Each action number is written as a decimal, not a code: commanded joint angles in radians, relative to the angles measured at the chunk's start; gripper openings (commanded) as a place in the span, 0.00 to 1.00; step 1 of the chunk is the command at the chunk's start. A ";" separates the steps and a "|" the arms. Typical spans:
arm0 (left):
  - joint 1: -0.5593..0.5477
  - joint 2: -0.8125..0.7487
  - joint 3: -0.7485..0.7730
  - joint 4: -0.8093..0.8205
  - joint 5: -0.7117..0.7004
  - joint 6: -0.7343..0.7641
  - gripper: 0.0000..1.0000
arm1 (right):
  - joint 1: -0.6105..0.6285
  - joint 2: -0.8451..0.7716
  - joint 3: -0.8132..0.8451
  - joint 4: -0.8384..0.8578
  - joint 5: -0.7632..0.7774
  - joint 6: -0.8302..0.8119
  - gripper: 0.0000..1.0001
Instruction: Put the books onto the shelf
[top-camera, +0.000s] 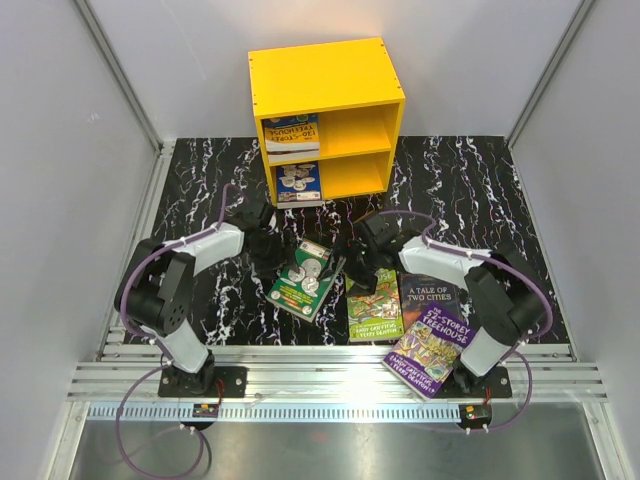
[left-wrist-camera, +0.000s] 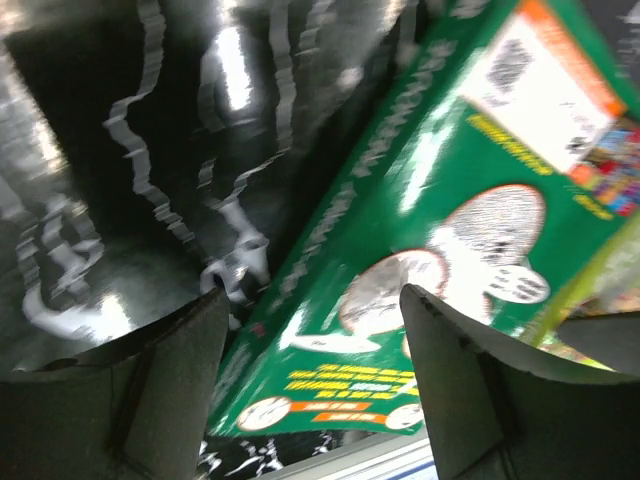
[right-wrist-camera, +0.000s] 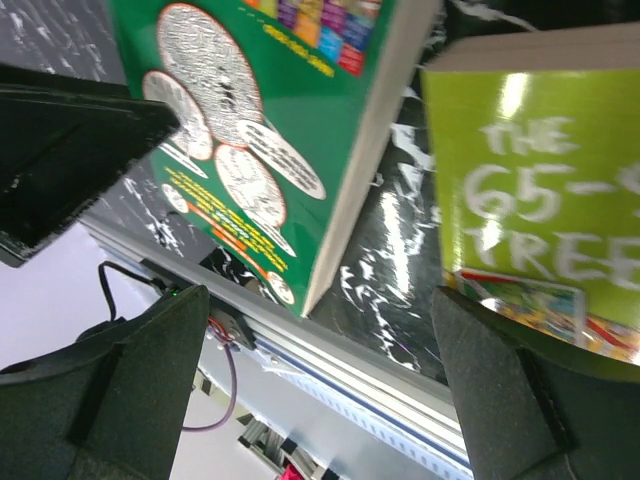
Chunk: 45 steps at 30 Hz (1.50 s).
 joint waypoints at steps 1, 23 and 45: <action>0.001 0.065 -0.016 0.102 0.118 0.029 0.73 | 0.039 0.079 -0.001 0.074 0.006 0.031 1.00; -0.044 -0.274 -0.291 0.352 0.544 -0.209 0.58 | 0.092 0.125 0.033 0.094 -0.017 -0.003 0.00; 0.059 -0.630 -0.202 0.171 0.524 -0.168 0.69 | 0.067 -0.364 0.148 -0.103 -0.273 -0.123 0.00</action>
